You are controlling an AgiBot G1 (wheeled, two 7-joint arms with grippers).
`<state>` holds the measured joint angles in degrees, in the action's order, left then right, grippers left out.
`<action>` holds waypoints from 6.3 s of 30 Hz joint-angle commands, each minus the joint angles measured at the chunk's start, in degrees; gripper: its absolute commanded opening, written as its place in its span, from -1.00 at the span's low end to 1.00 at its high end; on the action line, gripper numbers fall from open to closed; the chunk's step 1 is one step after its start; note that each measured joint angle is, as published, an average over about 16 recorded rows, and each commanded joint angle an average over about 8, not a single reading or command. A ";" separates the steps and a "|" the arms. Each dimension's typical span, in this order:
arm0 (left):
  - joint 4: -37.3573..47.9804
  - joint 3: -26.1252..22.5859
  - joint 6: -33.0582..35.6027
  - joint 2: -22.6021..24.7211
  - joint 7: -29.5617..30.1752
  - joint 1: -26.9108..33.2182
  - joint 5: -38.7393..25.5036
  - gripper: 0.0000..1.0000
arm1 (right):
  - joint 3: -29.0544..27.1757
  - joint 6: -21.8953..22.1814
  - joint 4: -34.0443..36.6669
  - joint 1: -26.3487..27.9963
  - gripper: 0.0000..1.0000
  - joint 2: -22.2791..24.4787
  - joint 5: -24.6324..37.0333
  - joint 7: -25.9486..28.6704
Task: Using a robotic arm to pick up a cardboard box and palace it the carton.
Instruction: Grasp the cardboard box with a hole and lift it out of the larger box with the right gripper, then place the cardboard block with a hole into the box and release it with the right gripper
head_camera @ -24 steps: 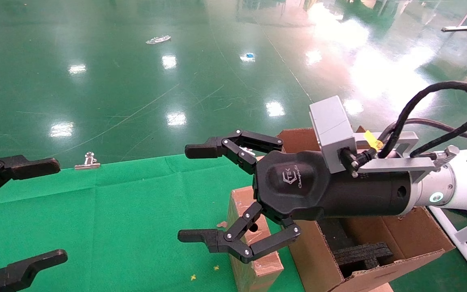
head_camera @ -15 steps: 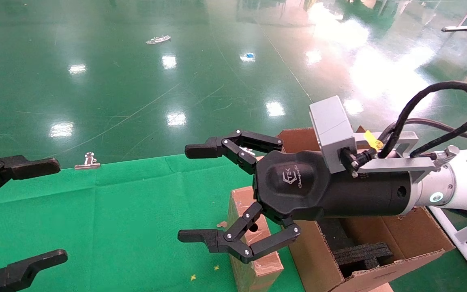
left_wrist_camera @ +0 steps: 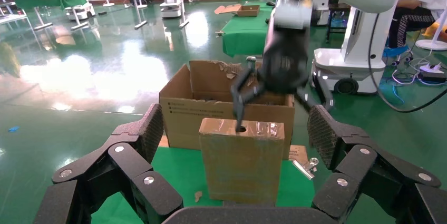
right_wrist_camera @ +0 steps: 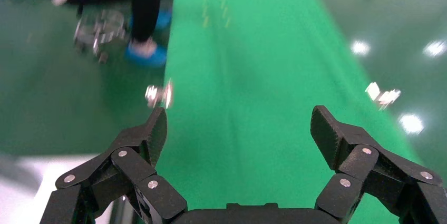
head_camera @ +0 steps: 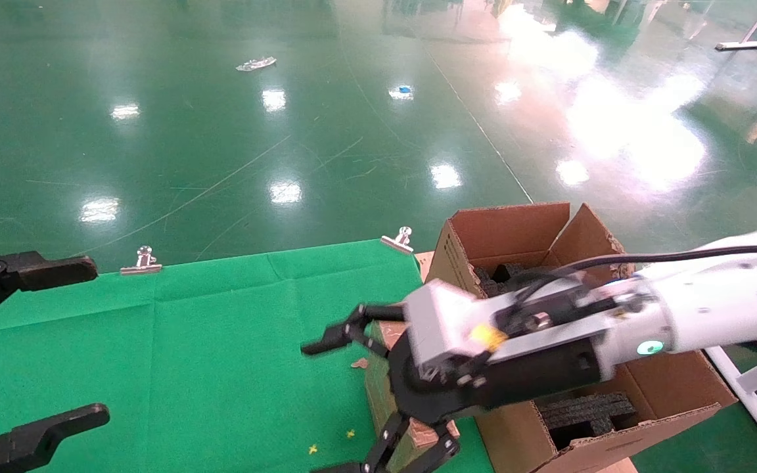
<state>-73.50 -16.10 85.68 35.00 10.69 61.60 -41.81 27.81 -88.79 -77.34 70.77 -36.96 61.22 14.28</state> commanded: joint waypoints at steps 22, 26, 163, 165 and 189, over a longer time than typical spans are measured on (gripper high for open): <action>0.00 -0.10 -0.04 -0.04 -0.05 0.02 0.07 1.00 | 35.98 -2.04 -0.50 37.86 1.00 -2.67 17.58 12.26; 0.00 -0.12 -0.05 -0.05 -0.06 0.03 0.08 1.00 | 43.01 -2.04 -0.48 42.97 1.00 -4.56 18.73 15.55; 0.01 -0.64 -0.28 -0.26 -0.32 0.14 0.44 0.81 | 61.64 2.31 46.35 66.81 -1.00 2.97 24.55 37.93; 0.01 -0.64 -0.28 -0.27 -0.32 0.14 0.44 1.00 | 62.17 2.19 49.07 65.24 -1.00 2.57 24.72 38.33; 0.01 -0.73 -0.31 -0.30 -0.36 0.16 0.50 1.00 | 64.31 7.95 68.17 49.94 -1.00 -5.55 24.31 36.29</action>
<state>-73.49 -16.82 85.37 34.70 10.33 61.76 -41.32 91.97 -80.87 -9.31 120.52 -42.37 85.29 50.57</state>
